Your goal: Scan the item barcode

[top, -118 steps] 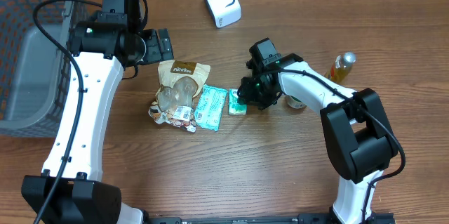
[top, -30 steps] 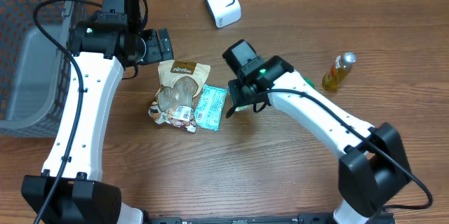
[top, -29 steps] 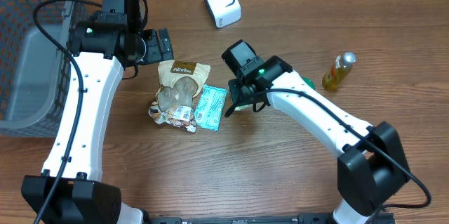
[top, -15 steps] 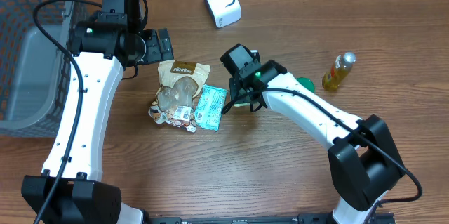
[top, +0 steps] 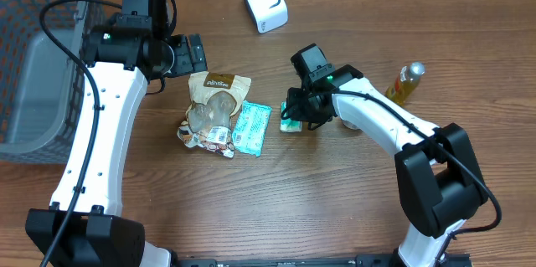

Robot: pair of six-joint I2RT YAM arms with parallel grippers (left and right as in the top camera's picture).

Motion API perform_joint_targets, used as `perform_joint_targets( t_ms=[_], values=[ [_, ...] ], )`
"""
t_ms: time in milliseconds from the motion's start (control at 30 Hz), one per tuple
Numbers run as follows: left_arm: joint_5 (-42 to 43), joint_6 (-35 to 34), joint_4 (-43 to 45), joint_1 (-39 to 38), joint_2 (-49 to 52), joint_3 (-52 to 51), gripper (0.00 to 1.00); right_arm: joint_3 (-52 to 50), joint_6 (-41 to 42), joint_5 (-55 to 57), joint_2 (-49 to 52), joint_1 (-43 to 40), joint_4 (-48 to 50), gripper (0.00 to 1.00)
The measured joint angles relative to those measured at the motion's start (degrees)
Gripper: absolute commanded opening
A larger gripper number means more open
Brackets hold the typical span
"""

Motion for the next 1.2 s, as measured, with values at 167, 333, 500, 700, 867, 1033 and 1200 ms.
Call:
perform_joint_targets(
  t_ms=[167,333,500,700,867,1033,1200],
  values=[
    [0.02,0.00,0.00,0.00,0.00,0.00,1.00,-0.02,-0.57,-0.26,0.22,0.28,-0.09,0.43],
    [0.02,0.00,0.00,0.00,0.00,0.00,1.00,-0.02,-0.68,-0.26,0.26,0.17,-0.52,0.41],
    [0.02,0.00,0.00,0.00,0.00,0.00,1.00,-0.02,-0.44,-0.28,0.31,-0.81,-1.88,0.37],
    [0.02,0.00,0.00,0.00,0.00,0.00,1.00,-0.57,0.46,-0.26,0.70,-1.60,-0.37,0.31],
    [0.02,0.00,0.00,0.00,0.00,0.00,1.00,-3.91,1.11,-0.28,0.94,-1.60,3.43,0.26],
    [0.02,0.00,0.00,0.00,0.00,0.00,1.00,-5.20,1.95,-0.44,1.44,-1.79,5.57,0.25],
    [0.02,0.00,0.00,0.00,0.00,0.00,1.00,-5.20,2.21,-1.11,1.44,-2.80,6.27,0.25]
  ],
)
